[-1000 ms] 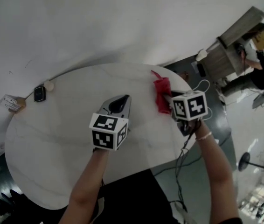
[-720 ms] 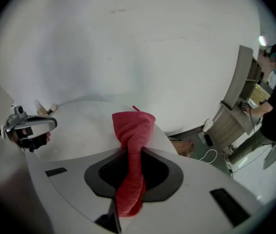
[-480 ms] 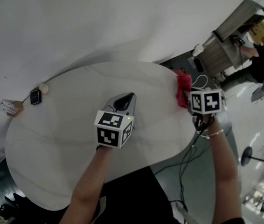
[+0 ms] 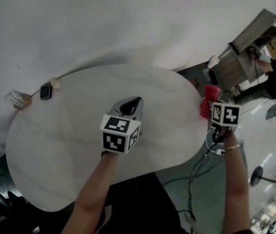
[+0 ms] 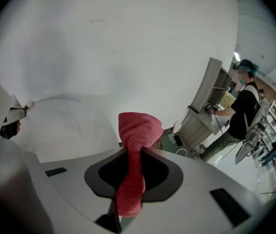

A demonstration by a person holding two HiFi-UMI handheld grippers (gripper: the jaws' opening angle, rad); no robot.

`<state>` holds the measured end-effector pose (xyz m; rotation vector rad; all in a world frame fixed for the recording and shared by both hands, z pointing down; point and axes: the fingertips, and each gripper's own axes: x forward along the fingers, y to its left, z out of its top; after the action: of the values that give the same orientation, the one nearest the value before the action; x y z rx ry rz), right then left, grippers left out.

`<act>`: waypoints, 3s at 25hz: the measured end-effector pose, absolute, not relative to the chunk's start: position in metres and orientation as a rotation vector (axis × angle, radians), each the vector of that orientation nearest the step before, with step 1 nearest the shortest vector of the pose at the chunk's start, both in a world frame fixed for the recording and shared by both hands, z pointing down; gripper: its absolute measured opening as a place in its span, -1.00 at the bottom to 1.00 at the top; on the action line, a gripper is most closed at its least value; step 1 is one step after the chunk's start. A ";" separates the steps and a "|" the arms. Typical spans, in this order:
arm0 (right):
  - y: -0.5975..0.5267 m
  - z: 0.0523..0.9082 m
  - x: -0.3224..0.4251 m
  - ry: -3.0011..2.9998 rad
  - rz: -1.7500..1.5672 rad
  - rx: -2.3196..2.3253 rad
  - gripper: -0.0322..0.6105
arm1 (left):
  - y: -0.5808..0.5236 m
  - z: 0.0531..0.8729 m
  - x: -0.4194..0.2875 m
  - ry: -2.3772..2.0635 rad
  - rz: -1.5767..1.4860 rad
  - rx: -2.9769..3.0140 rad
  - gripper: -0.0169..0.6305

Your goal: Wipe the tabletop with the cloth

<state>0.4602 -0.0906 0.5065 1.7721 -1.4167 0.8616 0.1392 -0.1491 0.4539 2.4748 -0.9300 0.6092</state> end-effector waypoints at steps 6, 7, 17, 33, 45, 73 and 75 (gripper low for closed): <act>-0.078 0.457 0.430 -1.510 0.715 1.896 -0.70 | -0.138 0.442 0.113 -1.003 0.609 2.476 -0.94; -0.077 0.448 0.422 -1.536 0.691 1.910 -0.70 | -0.136 0.441 0.109 -1.012 0.611 2.476 -0.94; -0.054 0.395 0.326 -1.818 0.647 1.957 -0.70 | -0.118 0.418 0.074 -1.077 0.580 2.484 -0.94; -0.040 0.356 0.209 -2.124 0.619 1.960 -0.70 | -0.101 0.381 0.016 -1.208 0.460 2.470 -0.94; -0.033 0.349 0.152 -2.299 0.577 1.886 -0.70 | -0.087 0.375 -0.030 -1.321 0.396 2.427 -0.94; -0.022 0.362 0.145 -2.349 0.551 1.848 -0.71 | -0.067 0.375 -0.033 -1.363 0.375 2.426 -0.94; -0.019 0.362 0.146 -2.348 0.557 1.850 -0.71 | -0.063 0.376 -0.033 -1.366 0.379 2.423 -0.94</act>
<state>0.1459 -0.0191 0.3623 1.8497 -2.3477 0.5574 -0.0334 -0.0633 0.3761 2.4228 -1.3656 0.3793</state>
